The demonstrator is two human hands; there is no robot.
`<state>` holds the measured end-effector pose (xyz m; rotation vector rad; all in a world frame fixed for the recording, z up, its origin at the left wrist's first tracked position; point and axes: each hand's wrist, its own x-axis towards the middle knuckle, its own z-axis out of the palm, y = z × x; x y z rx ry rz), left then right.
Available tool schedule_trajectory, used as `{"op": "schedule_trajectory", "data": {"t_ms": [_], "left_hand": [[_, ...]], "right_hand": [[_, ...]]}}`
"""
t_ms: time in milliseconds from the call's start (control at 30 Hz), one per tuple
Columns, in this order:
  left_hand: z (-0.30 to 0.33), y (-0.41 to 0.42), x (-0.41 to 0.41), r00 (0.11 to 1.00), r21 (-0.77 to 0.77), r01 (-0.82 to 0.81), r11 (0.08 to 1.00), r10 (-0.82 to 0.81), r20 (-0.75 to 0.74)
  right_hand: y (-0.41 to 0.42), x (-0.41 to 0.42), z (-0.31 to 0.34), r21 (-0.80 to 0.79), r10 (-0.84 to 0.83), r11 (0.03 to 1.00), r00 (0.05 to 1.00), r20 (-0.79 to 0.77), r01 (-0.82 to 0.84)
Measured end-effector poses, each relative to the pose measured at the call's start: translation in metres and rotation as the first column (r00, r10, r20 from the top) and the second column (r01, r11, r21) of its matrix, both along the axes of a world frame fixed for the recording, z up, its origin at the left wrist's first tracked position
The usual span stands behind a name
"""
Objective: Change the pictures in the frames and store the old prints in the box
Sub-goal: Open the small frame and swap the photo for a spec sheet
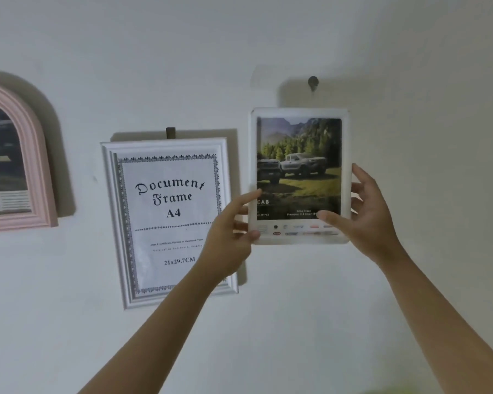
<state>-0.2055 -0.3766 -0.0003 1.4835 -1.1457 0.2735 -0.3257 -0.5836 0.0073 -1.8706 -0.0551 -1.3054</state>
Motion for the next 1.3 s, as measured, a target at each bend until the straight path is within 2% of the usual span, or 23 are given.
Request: {"op": "schedule_trajectory", "data": {"t_ms": [133, 267, 400, 533, 667, 767, 833, 933, 1100, 1300], "left_hand": [[-0.055, 0.047, -0.008, 0.994, 0.095, 0.017, 0.995, -0.007, -0.11], [-0.122, 0.092, -0.016, 0.958, 0.145, 0.02, 0.989, 0.022, -0.287], [-0.182, 0.135, -0.024, 0.91, 0.209, 0.001, 0.978, 0.086, -0.406], [-0.232, 0.172, -0.034, 0.85, 0.285, -0.014, 0.959, 0.161, -0.501], [-0.268, 0.197, -0.038, 0.795, 0.378, -0.015, 0.926, 0.24, -0.558], [-0.28, 0.206, -0.043, 0.763, 0.477, -0.068, 0.876, 0.354, -0.541], [-0.28, 0.206, -0.046, 0.743, 0.477, -0.134, 0.868, 0.407, -0.531], [-0.268, 0.199, -0.049, 0.76, 0.412, -0.15, 0.899, 0.372, -0.533], [-0.24, 0.181, -0.061, 0.808, 0.334, -0.05, 0.941, 0.235, -0.541], [-0.235, 0.173, -0.063, 0.782, 0.334, -0.146, 0.931, 0.316, -0.537]], "right_hand": [[0.038, -0.005, -0.033, 0.108, 0.116, 0.986, 0.991, 0.074, -0.123], [0.079, -0.002, -0.09, 0.224, 0.187, 0.956, 0.982, 0.021, -0.187], [0.119, 0.004, -0.156, 0.447, 0.307, 0.857, 0.951, -0.042, -0.257], [0.155, 0.003, -0.207, 0.631, 0.353, 0.75, 0.927, -0.131, -0.197], [0.184, 0.001, -0.245, 0.739, 0.384, 0.663, 0.901, -0.2, -0.118], [0.207, 0.0, -0.266, 0.741, 0.365, 0.67, 0.891, -0.269, -0.051], [0.223, -0.004, -0.276, 0.706, 0.356, 0.707, 0.883, -0.306, -0.041], [0.245, -0.01, -0.289, 0.647, 0.355, 0.761, 0.864, -0.357, -0.046], [0.271, -0.017, -0.304, 0.604, 0.352, 0.795, 0.855, -0.381, -0.058], [0.287, -0.023, -0.312, 0.581, 0.389, 0.804, 0.851, -0.352, -0.128]]}}
